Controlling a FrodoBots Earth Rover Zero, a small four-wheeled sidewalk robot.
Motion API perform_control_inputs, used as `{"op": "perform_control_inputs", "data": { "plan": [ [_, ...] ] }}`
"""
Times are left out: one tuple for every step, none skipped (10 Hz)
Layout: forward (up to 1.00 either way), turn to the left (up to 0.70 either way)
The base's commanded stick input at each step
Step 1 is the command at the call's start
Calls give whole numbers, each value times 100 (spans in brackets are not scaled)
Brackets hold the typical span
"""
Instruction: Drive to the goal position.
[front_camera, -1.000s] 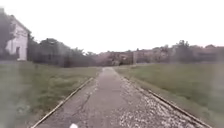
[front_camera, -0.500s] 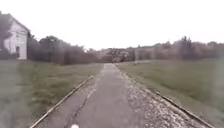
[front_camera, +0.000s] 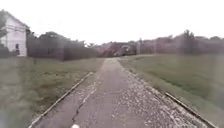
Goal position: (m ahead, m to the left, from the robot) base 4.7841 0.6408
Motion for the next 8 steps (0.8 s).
{"op": "perform_control_inputs", "data": {
  "plan": [
    [85,0],
    [85,0],
    [85,0],
    [85,0],
    [85,0],
    [85,0],
    [85,0],
    [85,0]
  ]
}}
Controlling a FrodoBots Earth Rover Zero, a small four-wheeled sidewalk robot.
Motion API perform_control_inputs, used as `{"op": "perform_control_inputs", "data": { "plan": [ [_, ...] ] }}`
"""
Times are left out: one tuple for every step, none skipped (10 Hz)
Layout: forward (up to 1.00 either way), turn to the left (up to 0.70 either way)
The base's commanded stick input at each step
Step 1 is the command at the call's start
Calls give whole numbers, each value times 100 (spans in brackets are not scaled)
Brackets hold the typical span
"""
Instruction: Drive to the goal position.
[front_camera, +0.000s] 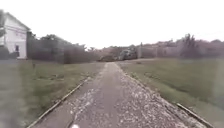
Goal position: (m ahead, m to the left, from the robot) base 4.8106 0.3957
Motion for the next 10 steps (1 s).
{"op": "perform_control_inputs", "data": {
  "plan": [
    [85,0],
    [85,0],
    [85,0],
    [85,0],
    [85,0],
    [85,0],
    [85,0],
    [85,0],
    [85,0],
    [85,0]
  ]
}}
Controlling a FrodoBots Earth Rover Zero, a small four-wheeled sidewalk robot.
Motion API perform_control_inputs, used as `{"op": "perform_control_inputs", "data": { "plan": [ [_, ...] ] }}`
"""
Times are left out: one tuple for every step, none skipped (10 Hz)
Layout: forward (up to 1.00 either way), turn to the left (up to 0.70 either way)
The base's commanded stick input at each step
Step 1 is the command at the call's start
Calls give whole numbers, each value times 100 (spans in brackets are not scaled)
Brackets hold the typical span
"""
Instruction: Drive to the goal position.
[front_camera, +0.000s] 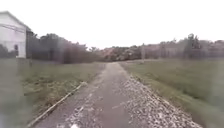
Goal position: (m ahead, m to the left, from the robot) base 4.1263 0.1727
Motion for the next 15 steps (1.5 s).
{"op": "perform_control_inputs", "data": {
  "plan": [
    [85,0],
    [85,0],
    [85,0],
    [85,0],
    [85,0],
    [85,0],
    [85,0],
    [85,0],
    [85,0],
    [85,0],
    [85,0],
    [85,0],
    [85,0],
    [85,0],
    [85,0]
  ]
}}
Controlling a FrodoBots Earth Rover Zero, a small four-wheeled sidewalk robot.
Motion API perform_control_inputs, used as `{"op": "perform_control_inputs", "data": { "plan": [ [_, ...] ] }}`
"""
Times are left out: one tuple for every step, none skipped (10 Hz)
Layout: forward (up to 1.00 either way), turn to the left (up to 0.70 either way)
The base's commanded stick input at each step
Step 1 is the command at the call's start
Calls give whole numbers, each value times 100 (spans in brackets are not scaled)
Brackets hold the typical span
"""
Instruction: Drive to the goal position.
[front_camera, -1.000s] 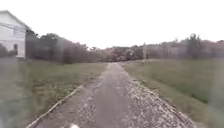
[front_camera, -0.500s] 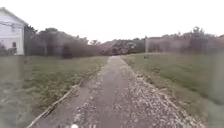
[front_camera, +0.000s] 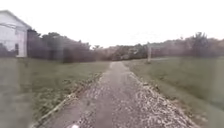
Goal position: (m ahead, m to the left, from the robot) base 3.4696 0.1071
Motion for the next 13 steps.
{"op": "perform_control_inputs", "data": {
  "plan": [
    [85,0],
    [85,0],
    [85,0],
    [85,0],
    [85,0],
    [85,0],
    [85,0],
    [85,0],
    [85,0],
    [85,0],
    [85,0],
    [85,0],
    [85,0]
  ]
}}
